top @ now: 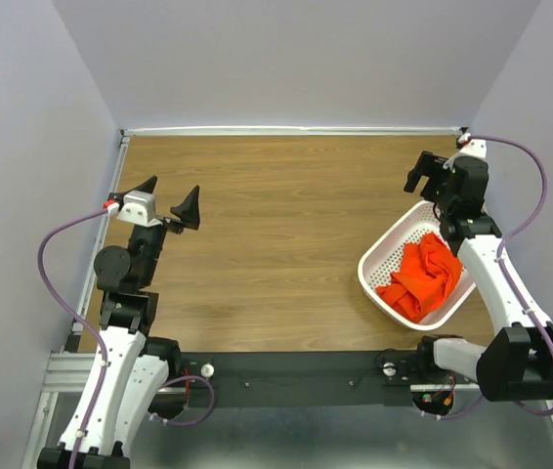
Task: Fold and stack the t-shirts
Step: Grab the tshirt from the pile
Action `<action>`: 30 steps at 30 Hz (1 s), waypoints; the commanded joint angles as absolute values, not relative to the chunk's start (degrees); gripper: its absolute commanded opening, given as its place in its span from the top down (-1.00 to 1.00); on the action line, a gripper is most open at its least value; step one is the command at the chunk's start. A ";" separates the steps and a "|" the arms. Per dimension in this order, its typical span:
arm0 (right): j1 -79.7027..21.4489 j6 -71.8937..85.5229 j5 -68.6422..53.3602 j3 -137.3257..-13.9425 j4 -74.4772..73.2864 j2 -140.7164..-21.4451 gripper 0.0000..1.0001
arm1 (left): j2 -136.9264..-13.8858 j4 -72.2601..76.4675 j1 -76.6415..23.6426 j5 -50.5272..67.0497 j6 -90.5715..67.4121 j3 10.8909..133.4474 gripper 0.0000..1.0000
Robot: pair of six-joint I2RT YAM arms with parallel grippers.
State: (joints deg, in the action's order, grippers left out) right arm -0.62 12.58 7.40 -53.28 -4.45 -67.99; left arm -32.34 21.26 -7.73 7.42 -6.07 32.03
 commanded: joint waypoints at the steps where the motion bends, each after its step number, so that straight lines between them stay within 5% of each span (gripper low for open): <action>1: -0.26 7.52 2.67 -54.14 -5.80 -65.92 -1.00 | -32.17 21.36 -7.73 8.88 -6.94 33.31 -0.97; 5: -0.44 -16.83 -22.29 -53.52 -13.33 -64.69 -1.00 | -31.73 21.01 -7.82 8.79 -7.03 33.57 -0.96; 9: -1.14 -14.96 -11.35 -58.01 -24.76 -69.07 -1.00 | -30.85 20.92 -7.82 9.58 -7.38 33.84 -0.95; 18: -0.53 -11.68 -10.27 -55.37 -33.54 -75.84 -1.00 | -29.27 21.09 -8.44 9.84 -7.74 33.58 -0.93; 30: -0.61 -45.08 -23.47 -62.68 -70.04 -69.61 -0.84 | -29.18 21.45 -9.05 11.16 -8.35 33.57 -0.90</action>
State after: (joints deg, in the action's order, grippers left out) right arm -0.67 -33.45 -18.79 -62.92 -55.02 -69.87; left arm -29.43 20.53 -8.75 9.50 -7.53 32.14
